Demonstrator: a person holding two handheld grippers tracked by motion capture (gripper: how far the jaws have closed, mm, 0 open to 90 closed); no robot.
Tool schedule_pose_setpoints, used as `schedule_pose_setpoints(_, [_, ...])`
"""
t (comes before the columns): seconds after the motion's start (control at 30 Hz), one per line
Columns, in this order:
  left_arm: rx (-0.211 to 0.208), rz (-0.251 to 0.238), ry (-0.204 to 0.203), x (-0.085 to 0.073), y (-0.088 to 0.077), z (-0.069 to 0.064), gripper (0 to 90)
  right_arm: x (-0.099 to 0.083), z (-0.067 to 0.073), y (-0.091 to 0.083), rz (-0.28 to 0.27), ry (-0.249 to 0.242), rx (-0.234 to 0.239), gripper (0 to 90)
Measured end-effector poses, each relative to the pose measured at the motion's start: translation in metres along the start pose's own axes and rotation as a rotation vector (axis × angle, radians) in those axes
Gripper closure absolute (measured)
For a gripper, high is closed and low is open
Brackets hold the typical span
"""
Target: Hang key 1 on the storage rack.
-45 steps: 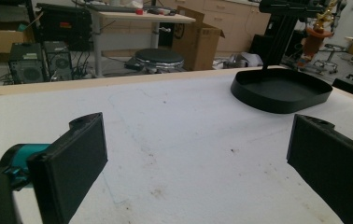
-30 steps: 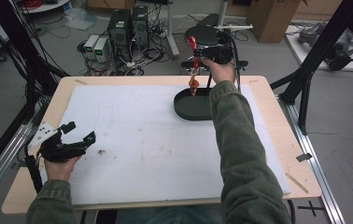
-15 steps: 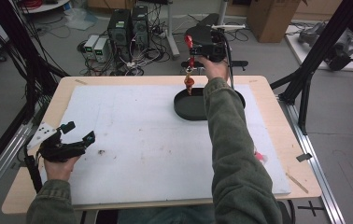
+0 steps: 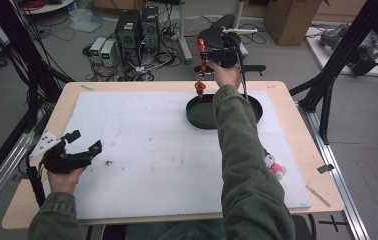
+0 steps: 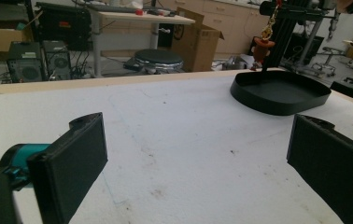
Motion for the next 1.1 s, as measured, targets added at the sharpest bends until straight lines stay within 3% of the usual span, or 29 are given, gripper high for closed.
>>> schedule_pose_setpoints(0.03, [0.001,0.001,0.000,0.000,0.000,0.000,5.4,0.000,0.000,-0.001,0.000,-0.008,-0.004,73.0])
schedule_pose_setpoints(0.17, [-0.002,0.003,0.001,0.000,0.000,0.000,5.4,-0.006,-0.001,-0.001,0.051,0.022,0.001,40.0])
schedule_pose_setpoints(0.23, [-0.003,0.005,0.004,0.000,0.000,-0.001,5.3,-0.012,-0.001,-0.001,0.076,0.023,0.008,28.8])
schedule_pose_setpoints(0.33, [-0.004,0.005,0.007,0.000,0.000,-0.001,5.3,-0.018,0.000,-0.002,0.086,-0.009,0.010,16.8])
schedule_pose_setpoints(0.43, [-0.002,0.004,0.005,0.000,0.000,0.000,5.3,-0.024,0.000,-0.002,0.122,-0.042,-0.029,0.8])
schedule_pose_setpoints(0.57, [-0.001,-0.002,0.001,0.000,0.001,0.000,5.3,-0.023,0.005,-0.007,0.128,-0.094,-0.060,0.8])
schedule_pose_setpoints(0.63, [-0.003,-0.001,0.003,0.000,0.000,-0.001,5.3,-0.022,0.008,-0.012,0.123,-0.103,-0.045,0.9])
schedule_pose_setpoints(0.77, [-0.001,-0.003,0.002,0.000,0.000,-0.001,5.3,-0.021,0.013,-0.023,0.127,-0.103,-0.028,0.9])
schedule_pose_setpoints(0.93, [-0.001,-0.005,0.001,0.001,0.000,-0.001,5.3,-0.024,0.013,-0.040,0.091,-0.115,-0.023,0.9])
schedule_pose_setpoints(1.1, [-0.001,0.004,0.007,0.000,0.000,-0.001,5.3,-0.036,0.006,-0.059,0.117,-0.099,-0.041,0.9])
Point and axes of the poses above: each handheld gripper's, and its own axes: y roughly forward along the jaws, x roughly out of its top, z roughly to its left, the point moved 7 cm from there along y, roughly forward along the jaws, and after that the axes turned 1 degree about -z, right-handed, at the moved point
